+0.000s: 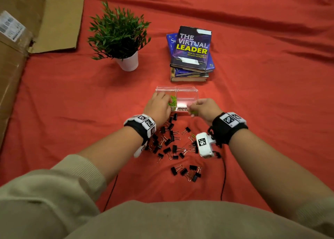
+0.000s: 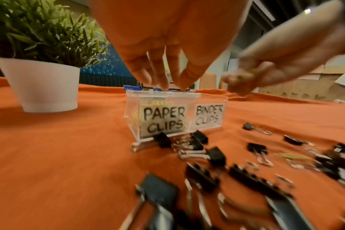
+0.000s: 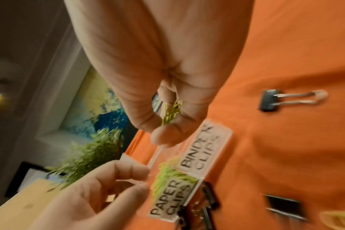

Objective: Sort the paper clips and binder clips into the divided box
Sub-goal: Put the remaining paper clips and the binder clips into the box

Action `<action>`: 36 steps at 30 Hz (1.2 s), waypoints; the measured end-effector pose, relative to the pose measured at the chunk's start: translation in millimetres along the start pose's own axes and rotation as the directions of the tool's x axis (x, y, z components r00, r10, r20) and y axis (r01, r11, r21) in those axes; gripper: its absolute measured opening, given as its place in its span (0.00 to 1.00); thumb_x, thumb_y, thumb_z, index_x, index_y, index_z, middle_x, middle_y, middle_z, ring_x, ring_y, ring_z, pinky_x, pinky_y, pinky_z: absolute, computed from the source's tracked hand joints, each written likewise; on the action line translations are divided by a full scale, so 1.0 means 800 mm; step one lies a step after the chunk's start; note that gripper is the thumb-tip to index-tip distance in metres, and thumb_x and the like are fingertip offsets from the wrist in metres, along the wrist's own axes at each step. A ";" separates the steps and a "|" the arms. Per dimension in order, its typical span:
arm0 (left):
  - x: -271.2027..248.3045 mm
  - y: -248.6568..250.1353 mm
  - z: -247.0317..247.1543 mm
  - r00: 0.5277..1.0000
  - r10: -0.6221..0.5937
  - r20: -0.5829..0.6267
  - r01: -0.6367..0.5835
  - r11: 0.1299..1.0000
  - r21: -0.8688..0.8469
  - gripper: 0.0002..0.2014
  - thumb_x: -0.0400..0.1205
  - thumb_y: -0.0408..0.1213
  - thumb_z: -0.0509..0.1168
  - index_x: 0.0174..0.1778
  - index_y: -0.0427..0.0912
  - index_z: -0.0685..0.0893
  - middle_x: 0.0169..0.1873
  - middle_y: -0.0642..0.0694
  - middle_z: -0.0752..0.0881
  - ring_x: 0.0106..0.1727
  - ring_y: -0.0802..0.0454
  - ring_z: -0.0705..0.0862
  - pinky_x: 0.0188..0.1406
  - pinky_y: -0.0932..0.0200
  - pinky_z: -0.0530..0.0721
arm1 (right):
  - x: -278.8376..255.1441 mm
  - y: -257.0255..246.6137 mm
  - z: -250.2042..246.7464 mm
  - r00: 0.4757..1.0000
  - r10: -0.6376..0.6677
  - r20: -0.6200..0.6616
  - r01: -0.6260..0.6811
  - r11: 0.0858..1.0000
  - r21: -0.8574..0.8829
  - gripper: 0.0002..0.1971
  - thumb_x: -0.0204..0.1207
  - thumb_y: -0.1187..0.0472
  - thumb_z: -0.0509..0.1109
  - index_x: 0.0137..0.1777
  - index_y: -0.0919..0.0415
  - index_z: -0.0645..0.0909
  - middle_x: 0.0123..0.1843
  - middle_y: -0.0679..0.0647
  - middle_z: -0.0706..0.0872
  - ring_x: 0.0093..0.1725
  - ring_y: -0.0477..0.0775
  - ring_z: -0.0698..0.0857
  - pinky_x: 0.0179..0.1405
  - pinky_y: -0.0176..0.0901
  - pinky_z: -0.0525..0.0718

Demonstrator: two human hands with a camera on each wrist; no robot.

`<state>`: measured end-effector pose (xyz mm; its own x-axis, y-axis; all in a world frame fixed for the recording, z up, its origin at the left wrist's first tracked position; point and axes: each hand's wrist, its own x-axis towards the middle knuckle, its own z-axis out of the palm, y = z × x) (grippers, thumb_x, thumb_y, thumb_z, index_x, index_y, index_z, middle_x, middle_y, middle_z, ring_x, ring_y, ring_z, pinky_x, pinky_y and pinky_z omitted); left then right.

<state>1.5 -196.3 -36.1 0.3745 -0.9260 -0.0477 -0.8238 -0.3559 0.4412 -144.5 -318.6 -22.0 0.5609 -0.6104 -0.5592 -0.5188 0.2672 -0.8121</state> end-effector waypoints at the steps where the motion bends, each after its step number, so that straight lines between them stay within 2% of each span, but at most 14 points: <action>1: -0.012 0.001 0.005 1.000 -0.014 -0.017 0.013 1.000 -0.014 0.09 0.80 0.34 0.62 0.56 0.43 0.80 0.55 0.49 0.79 0.59 0.51 0.75 0.62 0.57 0.75 | 0.009 -0.013 0.010 1.000 -0.030 0.001 0.030 0.998 -0.054 0.06 0.75 0.70 0.69 0.37 0.66 0.82 0.34 0.60 0.85 0.30 0.54 0.82 0.32 0.40 0.85; 4: -0.046 0.000 0.026 0.996 -0.026 0.086 0.026 1.000 0.004 0.09 0.79 0.34 0.61 0.54 0.40 0.79 0.53 0.45 0.78 0.58 0.46 0.77 0.56 0.54 0.77 | 0.036 -0.043 0.047 0.985 -0.172 -0.025 0.150 0.914 -0.377 0.10 0.77 0.65 0.67 0.33 0.61 0.82 0.33 0.61 0.87 0.30 0.54 0.82 0.36 0.45 0.82; 6: -0.065 -0.007 0.039 0.980 -0.026 0.195 0.017 0.999 0.049 0.12 0.79 0.35 0.61 0.58 0.39 0.78 0.55 0.42 0.78 0.59 0.43 0.77 0.55 0.49 0.79 | 0.045 -0.058 0.070 0.970 -0.243 -0.017 0.190 0.796 -0.575 0.09 0.77 0.65 0.65 0.40 0.65 0.84 0.39 0.63 0.89 0.36 0.57 0.85 0.39 0.44 0.83; 8: -0.080 -0.015 0.049 0.964 -0.015 0.264 -0.005 0.997 0.072 0.16 0.79 0.36 0.61 0.63 0.41 0.76 0.57 0.41 0.76 0.59 0.41 0.77 0.54 0.47 0.81 | 0.055 -0.060 0.087 0.966 -0.258 0.018 0.201 0.705 -0.680 0.09 0.77 0.68 0.63 0.50 0.67 0.85 0.49 0.63 0.89 0.48 0.60 0.87 0.49 0.46 0.82; 13: -0.091 -0.023 0.058 0.953 -0.015 0.303 -0.001 0.999 0.050 0.17 0.78 0.33 0.63 0.64 0.43 0.77 0.57 0.41 0.75 0.56 0.41 0.79 0.49 0.44 0.84 | 0.046 -0.054 0.092 0.949 -0.282 0.141 0.296 0.642 -0.707 0.15 0.76 0.70 0.64 0.60 0.60 0.82 0.60 0.58 0.86 0.60 0.57 0.84 0.59 0.44 0.80; 17: -0.090 -0.021 0.059 0.958 -0.026 0.285 0.015 0.999 0.041 0.11 0.81 0.36 0.62 0.59 0.41 0.78 0.55 0.42 0.75 0.54 0.41 0.80 0.46 0.44 0.84 | 0.017 -0.043 0.066 0.929 -0.362 0.081 0.333 0.718 -0.611 0.11 0.76 0.68 0.64 0.54 0.60 0.85 0.54 0.56 0.89 0.52 0.54 0.86 0.56 0.48 0.84; 19: -0.086 -0.019 0.059 0.969 -0.053 0.242 0.049 0.999 0.022 0.12 0.81 0.37 0.63 0.59 0.41 0.76 0.55 0.43 0.74 0.54 0.42 0.80 0.48 0.44 0.84 | -0.001 -0.022 0.050 0.947 -0.320 0.040 0.273 0.730 -0.626 0.08 0.76 0.67 0.64 0.48 0.62 0.86 0.48 0.57 0.90 0.45 0.53 0.86 0.48 0.44 0.85; 21: -0.077 -0.016 0.058 0.975 -0.070 0.212 0.070 0.997 0.005 0.14 0.80 0.39 0.64 0.61 0.41 0.76 0.55 0.44 0.75 0.57 0.44 0.78 0.51 0.45 0.84 | -0.018 0.008 0.036 0.984 -0.177 0.036 0.147 0.670 -0.727 0.08 0.77 0.65 0.64 0.46 0.65 0.85 0.45 0.58 0.89 0.41 0.52 0.85 0.39 0.38 0.82; 24: -0.066 -0.010 0.058 0.968 -0.047 0.248 0.039 0.999 0.035 0.17 0.81 0.40 0.65 0.66 0.43 0.76 0.56 0.44 0.74 0.59 0.44 0.78 0.52 0.45 0.84 | -0.029 0.053 0.026 1.000 -0.002 0.000 0.001 0.517 -0.856 0.08 0.75 0.62 0.67 0.42 0.66 0.83 0.42 0.60 0.87 0.41 0.59 0.85 0.40 0.43 0.83; 27: -0.059 -0.005 0.059 0.958 -0.026 0.286 0.010 0.998 0.057 0.17 0.82 0.40 0.64 0.67 0.43 0.76 0.57 0.43 0.74 0.59 0.44 0.77 0.52 0.45 0.84 | -0.034 0.076 0.031 0.999 0.041 -0.018 -0.035 0.452 -0.891 0.13 0.76 0.59 0.67 0.31 0.60 0.73 0.40 0.61 0.83 0.39 0.60 0.83 0.40 0.46 0.83; 30: -0.055 -0.004 0.060 0.955 -0.038 0.294 0.019 0.998 0.067 0.14 0.81 0.40 0.65 0.61 0.41 0.77 0.57 0.43 0.74 0.60 0.43 0.77 0.54 0.44 0.83 | -0.038 0.084 0.034 0.999 0.013 -0.039 -0.040 0.460 -0.887 0.05 0.76 0.64 0.64 0.41 0.66 0.78 0.46 0.63 0.84 0.45 0.63 0.85 0.43 0.48 0.83; 32: -0.053 -0.003 0.061 0.953 -0.044 0.299 0.020 0.996 0.082 0.12 0.81 0.40 0.65 0.57 0.39 0.77 0.56 0.43 0.75 0.60 0.43 0.76 0.54 0.43 0.82 | -0.040 0.088 0.036 0.999 0.014 -0.037 -0.039 0.464 -0.885 0.06 0.75 0.65 0.63 0.47 0.67 0.79 0.49 0.63 0.84 0.48 0.63 0.85 0.44 0.49 0.82; 34: -0.052 -0.001 0.061 0.952 -0.036 0.304 0.012 0.997 0.081 0.10 0.81 0.40 0.64 0.54 0.39 0.77 0.56 0.43 0.75 0.60 0.43 0.76 0.55 0.44 0.82 | -0.042 0.087 0.036 0.999 0.016 -0.043 -0.046 0.498 -0.866 0.04 0.75 0.64 0.62 0.43 0.64 0.77 0.45 0.62 0.83 0.44 0.62 0.84 0.39 0.46 0.79; 36: -0.052 0.000 0.062 0.954 -0.029 0.299 0.012 0.998 0.059 0.10 0.81 0.37 0.64 0.55 0.39 0.76 0.56 0.43 0.77 0.60 0.44 0.76 0.57 0.46 0.81 | -0.043 0.075 0.035 0.998 0.007 -0.056 -0.049 0.615 -0.787 0.05 0.76 0.63 0.62 0.39 0.60 0.75 0.38 0.56 0.82 0.39 0.58 0.82 0.36 0.44 0.77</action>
<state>-35.2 -163.6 -78.8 0.2541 -0.9104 -0.3265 -0.8430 -0.3740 0.3866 -176.8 -260.8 -56.4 0.5201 -0.6495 -0.5547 -0.8541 -0.3926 -0.3412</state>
